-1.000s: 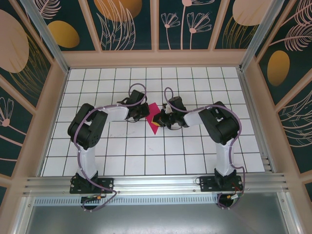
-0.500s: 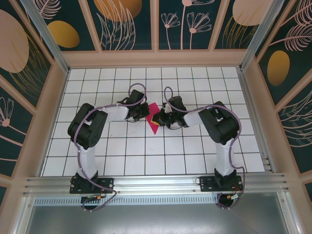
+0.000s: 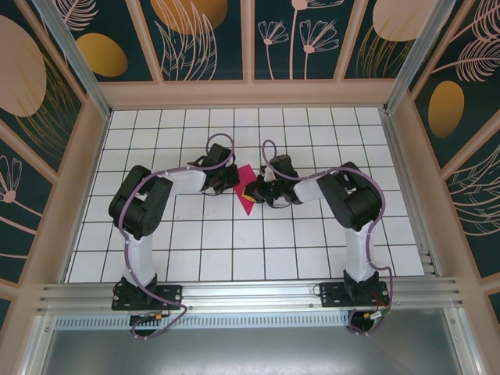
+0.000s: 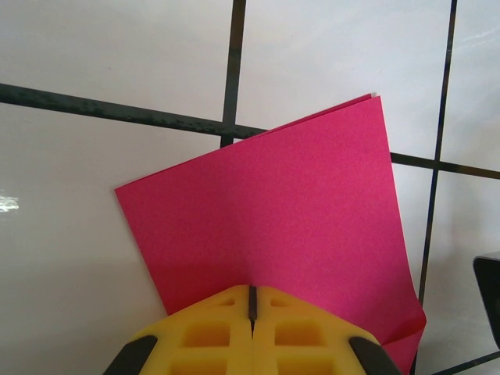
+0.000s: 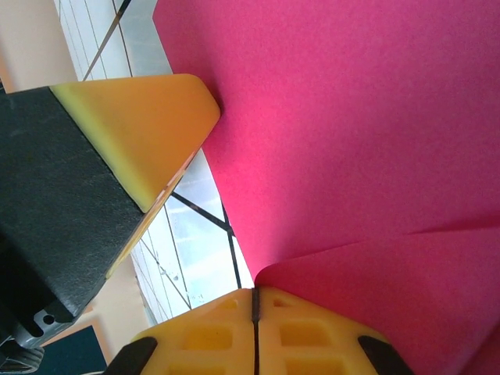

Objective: Fold a paper plane with a square sheet of paper (pick it up from the middle)
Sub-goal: Third fold the triangle at the center of the table.

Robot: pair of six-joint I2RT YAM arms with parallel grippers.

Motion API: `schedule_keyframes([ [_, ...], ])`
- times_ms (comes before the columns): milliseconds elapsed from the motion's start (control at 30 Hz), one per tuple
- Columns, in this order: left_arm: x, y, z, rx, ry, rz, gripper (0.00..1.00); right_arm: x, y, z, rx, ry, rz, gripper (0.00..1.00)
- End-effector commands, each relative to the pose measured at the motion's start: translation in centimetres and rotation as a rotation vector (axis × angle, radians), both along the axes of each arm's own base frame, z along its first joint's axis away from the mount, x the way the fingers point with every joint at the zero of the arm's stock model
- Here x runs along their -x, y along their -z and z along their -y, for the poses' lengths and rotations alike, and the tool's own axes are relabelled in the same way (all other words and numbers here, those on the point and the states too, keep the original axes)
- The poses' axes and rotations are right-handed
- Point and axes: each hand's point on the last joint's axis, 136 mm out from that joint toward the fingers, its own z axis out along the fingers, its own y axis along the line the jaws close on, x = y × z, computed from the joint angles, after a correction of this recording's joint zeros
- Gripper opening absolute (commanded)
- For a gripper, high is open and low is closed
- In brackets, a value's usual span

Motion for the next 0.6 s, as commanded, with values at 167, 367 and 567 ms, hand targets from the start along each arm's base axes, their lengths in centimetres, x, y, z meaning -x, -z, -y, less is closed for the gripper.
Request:
schedule_keyframes([
  [167,-0.9,-2.8,-1.1,0.004,-0.051,0.028,0.13,0.2,2.1,0.4,0.081,-0.006,-0.015,0.20],
  [367,-1.7,-4.5,-3.8,0.015,-0.118,0.048,0.15,0.3,2.3,0.5,0.085,-0.005,-0.020,0.23],
  [567,-1.2,-4.8,-3.8,0.045,-0.110,0.046,0.15,0.5,2.3,0.6,0.088,-0.007,-0.018,0.30],
])
